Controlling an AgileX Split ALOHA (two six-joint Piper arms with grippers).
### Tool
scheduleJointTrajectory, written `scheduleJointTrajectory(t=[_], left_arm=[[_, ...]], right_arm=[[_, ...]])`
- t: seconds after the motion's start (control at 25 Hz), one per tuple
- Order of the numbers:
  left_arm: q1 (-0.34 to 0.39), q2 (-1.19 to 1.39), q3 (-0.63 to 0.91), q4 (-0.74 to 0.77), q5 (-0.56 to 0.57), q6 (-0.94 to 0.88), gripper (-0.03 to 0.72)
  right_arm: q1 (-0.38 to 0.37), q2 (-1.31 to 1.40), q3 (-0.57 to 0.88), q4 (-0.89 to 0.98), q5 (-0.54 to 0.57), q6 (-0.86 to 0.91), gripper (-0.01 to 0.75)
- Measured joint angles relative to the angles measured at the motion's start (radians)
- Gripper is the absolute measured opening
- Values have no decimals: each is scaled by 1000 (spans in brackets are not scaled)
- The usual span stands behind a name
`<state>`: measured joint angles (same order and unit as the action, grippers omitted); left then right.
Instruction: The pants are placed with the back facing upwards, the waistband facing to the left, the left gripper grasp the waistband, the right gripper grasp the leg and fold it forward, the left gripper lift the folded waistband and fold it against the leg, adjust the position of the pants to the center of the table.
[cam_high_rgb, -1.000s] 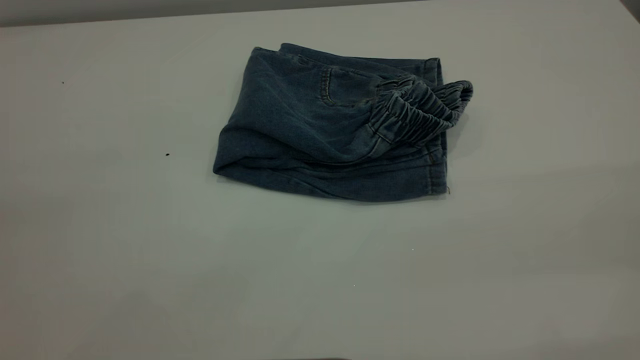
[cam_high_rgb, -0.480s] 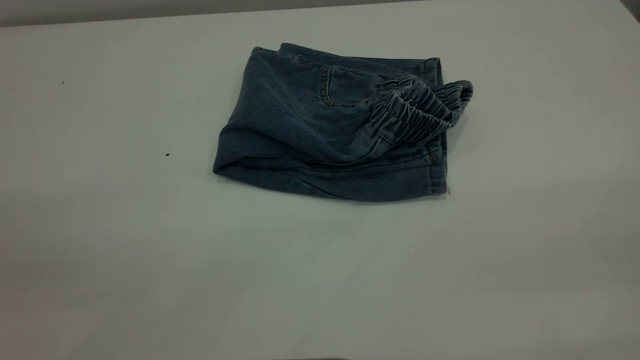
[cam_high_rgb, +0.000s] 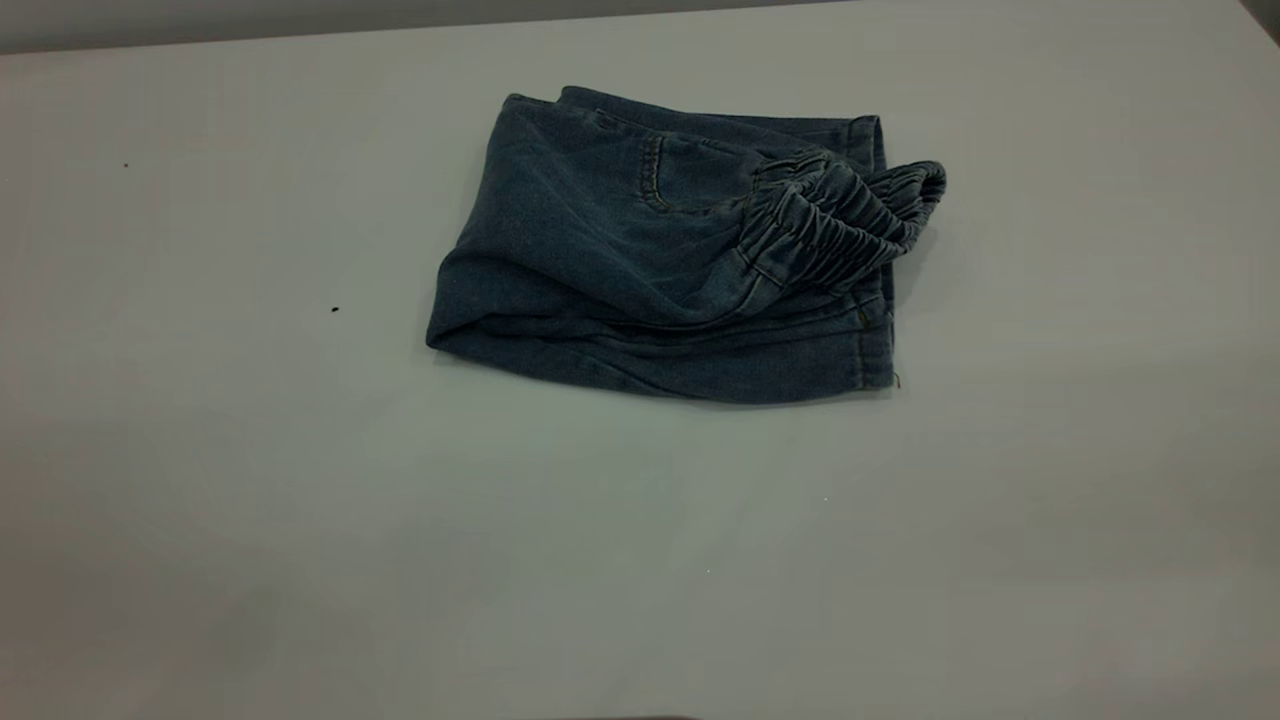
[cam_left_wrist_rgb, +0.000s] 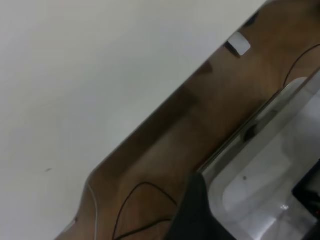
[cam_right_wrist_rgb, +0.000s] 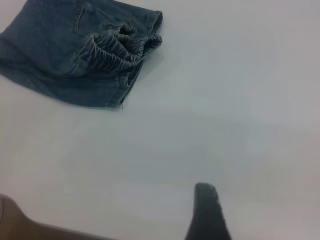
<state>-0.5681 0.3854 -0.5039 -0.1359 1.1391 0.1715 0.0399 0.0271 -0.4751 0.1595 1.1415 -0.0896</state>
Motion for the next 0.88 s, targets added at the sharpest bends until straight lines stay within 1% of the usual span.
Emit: scheduleJointTrajectory(t=[0.2, 0.72, 0.8, 0.88], left_arm=[[0, 0, 10, 40, -21, -34, 570], [6, -19, 10, 44, -24, -50, 570], [48, -36, 10, 43, -24, -50, 570], [148, -65, 11, 44, -24, -50, 570]], right_arm=[[0, 0, 0, 0, 0, 0, 423], [0, 0, 0, 0, 0, 0, 423], [0, 0, 0, 0, -1, 0, 423], [0, 0, 0, 0, -1, 0, 423]])
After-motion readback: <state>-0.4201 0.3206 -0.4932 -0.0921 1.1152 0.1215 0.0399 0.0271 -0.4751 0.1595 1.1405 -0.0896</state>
